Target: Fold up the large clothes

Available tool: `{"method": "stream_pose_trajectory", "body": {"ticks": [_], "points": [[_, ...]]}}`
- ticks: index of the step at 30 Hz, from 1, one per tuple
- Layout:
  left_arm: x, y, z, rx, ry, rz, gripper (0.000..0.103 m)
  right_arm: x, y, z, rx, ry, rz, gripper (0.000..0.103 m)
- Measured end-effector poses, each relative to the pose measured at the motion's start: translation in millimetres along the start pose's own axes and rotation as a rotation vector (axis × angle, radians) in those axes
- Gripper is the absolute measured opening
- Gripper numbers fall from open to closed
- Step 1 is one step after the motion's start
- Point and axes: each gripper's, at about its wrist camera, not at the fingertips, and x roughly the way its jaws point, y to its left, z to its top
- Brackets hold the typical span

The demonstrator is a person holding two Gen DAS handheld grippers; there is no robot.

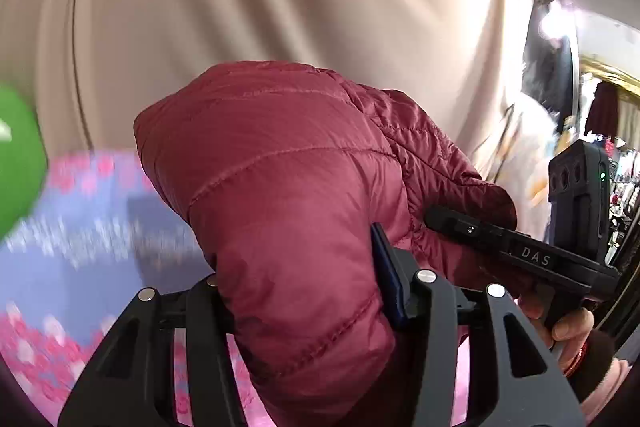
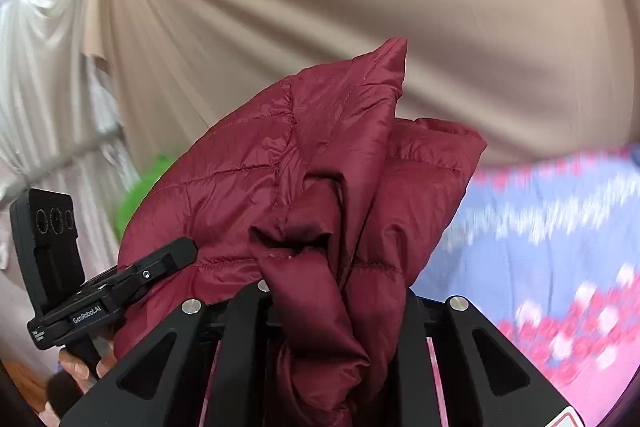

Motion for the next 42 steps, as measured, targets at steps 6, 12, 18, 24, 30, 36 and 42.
{"method": "stream_pose_trajectory", "body": {"ticks": [6,12,18,24,30,36,42], "points": [[45,51,-63,-0.084,0.147,0.026,0.047,58,-31,-62,0.09,0.146,-0.001,0.015],[35,60,-102,-0.074,0.201,0.051,0.047,77,-36,-111,0.106,0.226,0.035,0.018],[40,85,-123,-0.207,0.233,0.067,0.067,88,-54,-131,0.17,0.275,0.027,0.04],[-2,73,-114,-0.191,0.209,0.179,0.093,53,-79,-133,0.287,0.299,-0.003,0.051],[-55,32,-119,-0.14,0.275,0.151,0.098,2,-69,-125,0.254,0.264,0.0,0.062],[-23,6,-162,0.081,0.4,0.315,0.072,27,-51,-145,0.19,0.348,-0.01,0.022],[-18,29,-158,0.028,0.426,0.353,0.056,0,-39,-136,0.237,0.26,0.043,0.006]]}}
